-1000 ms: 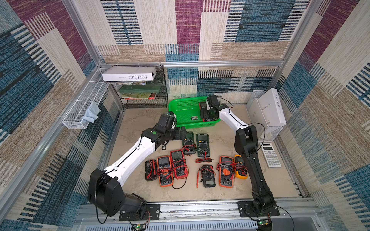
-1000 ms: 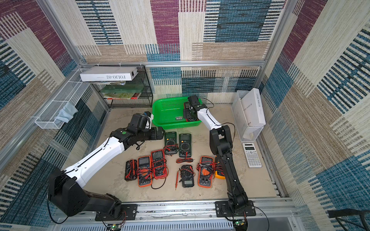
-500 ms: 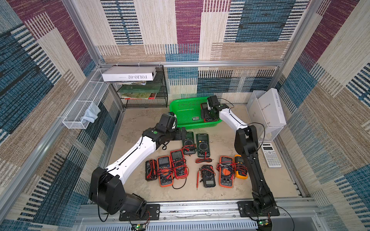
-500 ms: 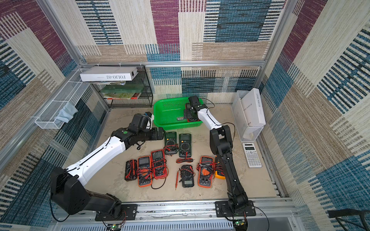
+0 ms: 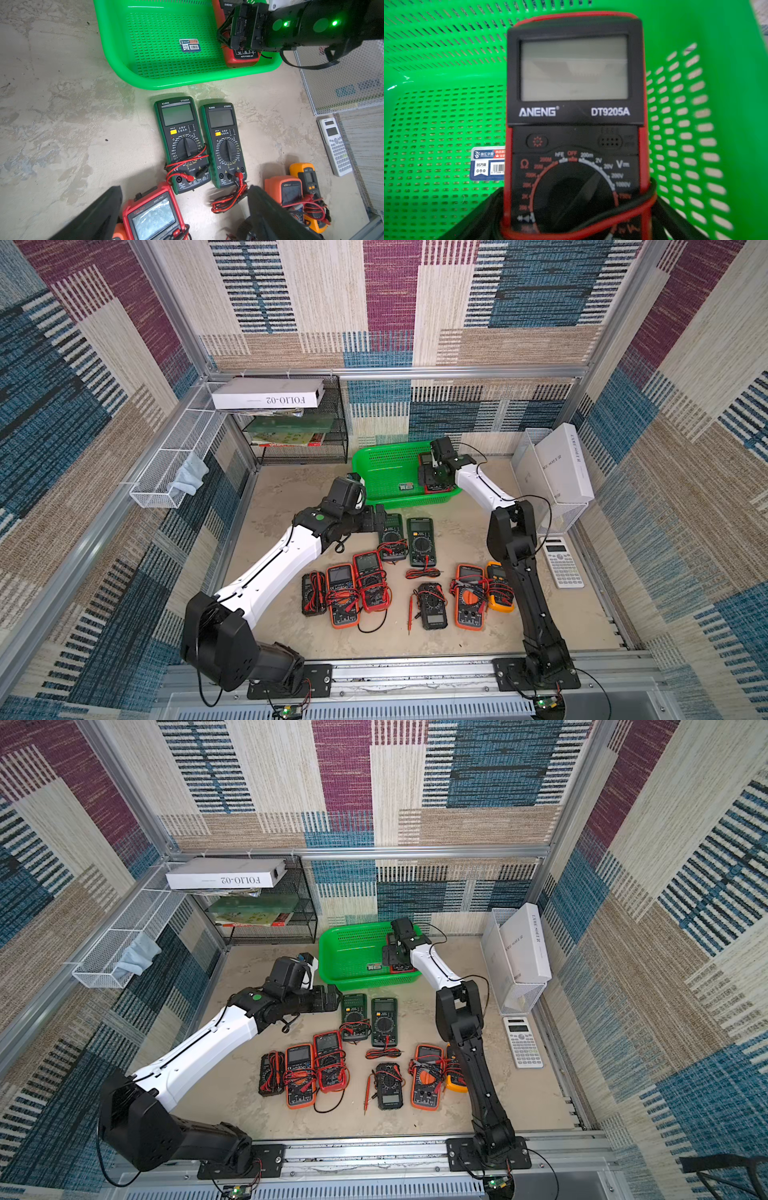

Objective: Put the multimeter into the basket
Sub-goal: Place the multimeter in the basket.

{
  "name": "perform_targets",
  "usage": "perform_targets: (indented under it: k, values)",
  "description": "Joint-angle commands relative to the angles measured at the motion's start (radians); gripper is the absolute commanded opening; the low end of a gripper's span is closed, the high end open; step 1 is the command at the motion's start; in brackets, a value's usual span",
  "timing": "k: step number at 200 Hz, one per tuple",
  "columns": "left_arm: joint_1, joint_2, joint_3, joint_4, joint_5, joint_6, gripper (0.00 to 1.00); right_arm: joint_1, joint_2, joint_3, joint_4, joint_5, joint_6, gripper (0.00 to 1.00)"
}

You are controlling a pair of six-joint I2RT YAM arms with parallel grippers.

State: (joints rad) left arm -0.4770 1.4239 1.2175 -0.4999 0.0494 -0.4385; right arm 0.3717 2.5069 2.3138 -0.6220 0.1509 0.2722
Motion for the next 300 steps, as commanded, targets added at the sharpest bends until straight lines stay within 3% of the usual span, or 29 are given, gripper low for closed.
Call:
perform_targets:
  k: [1, 27, 38, 52, 70, 111, 127, 144, 159, 177, 191, 207, 222, 236, 251, 265, 283, 300]
  values:
    - [0.000, 0.001, 0.000, 0.003, 0.005, 0.001, 0.99, -0.003, -0.051, -0.031, 0.056, -0.009, 0.012, 0.99]
    - [0.000, 0.004, 0.001, 0.000, 0.008, 0.003, 0.99, -0.007, -0.080, -0.077, 0.111, -0.027, 0.008, 0.99]
    - [0.000, 0.007, 0.001, 0.000, 0.007, 0.004, 0.99, -0.010, -0.065, -0.007, 0.048, -0.052, 0.011, 0.99]
    - [0.000, 0.007, -0.003, 0.005, 0.004, 0.000, 0.99, 0.009, -0.090, -0.111, 0.170, 0.058, -0.045, 1.00]
    - [0.000, 0.015, 0.004, 0.004, 0.020, 0.005, 0.99, -0.014, -0.001, 0.081, -0.001, -0.037, -0.006, 1.00]
    - [-0.001, 0.036, 0.011, 0.003, 0.022, 0.002, 0.99, 0.010, -0.037, 0.000, 0.097, -0.007, -0.047, 1.00]
    - [0.000, 0.045, 0.021, -0.002, 0.032, 0.006, 0.99, 0.007, -0.014, 0.092, 0.017, -0.024, -0.037, 1.00]
    - [0.000, 0.052, 0.023, 0.004, 0.033, 0.001, 0.99, 0.021, -0.035, 0.024, 0.090, 0.028, -0.075, 1.00]
    - [-0.001, 0.061, 0.035, -0.001, 0.043, 0.003, 0.99, 0.013, 0.003, 0.143, -0.020, 0.017, -0.045, 0.99]
    - [-0.001, 0.067, 0.033, 0.006, 0.045, -0.006, 0.99, 0.023, -0.033, 0.015, 0.101, 0.050, -0.082, 0.99]
    - [-0.002, 0.072, 0.044, -0.007, 0.054, 0.001, 0.99, 0.012, 0.015, 0.139, -0.027, 0.035, -0.049, 0.99]
    - [-0.001, 0.069, 0.033, 0.003, 0.044, -0.007, 0.99, 0.021, 0.011, 0.065, 0.044, 0.071, -0.088, 1.00]
    - [-0.002, 0.074, 0.042, -0.006, 0.055, 0.002, 0.99, 0.015, 0.061, 0.229, -0.115, 0.070, -0.040, 1.00]
    - [-0.001, 0.078, 0.036, 0.007, 0.044, -0.012, 0.99, 0.026, -0.009, 0.048, 0.055, 0.087, -0.095, 0.99]
    - [-0.001, 0.090, 0.058, -0.010, 0.065, 0.002, 0.99, 0.023, -0.035, 0.104, -0.012, 0.054, -0.051, 0.99]
    - [-0.002, 0.092, 0.050, -0.004, 0.045, -0.009, 0.99, 0.042, -0.137, -0.148, 0.243, 0.116, -0.129, 1.00]
    - [-0.002, 0.095, 0.061, -0.012, 0.061, 0.004, 0.99, 0.009, -0.047, 0.080, 0.033, 0.044, -0.056, 0.99]
    - [-0.002, 0.096, 0.048, 0.009, 0.053, -0.006, 0.99, 0.025, -0.091, 0.000, 0.116, 0.047, -0.089, 1.00]
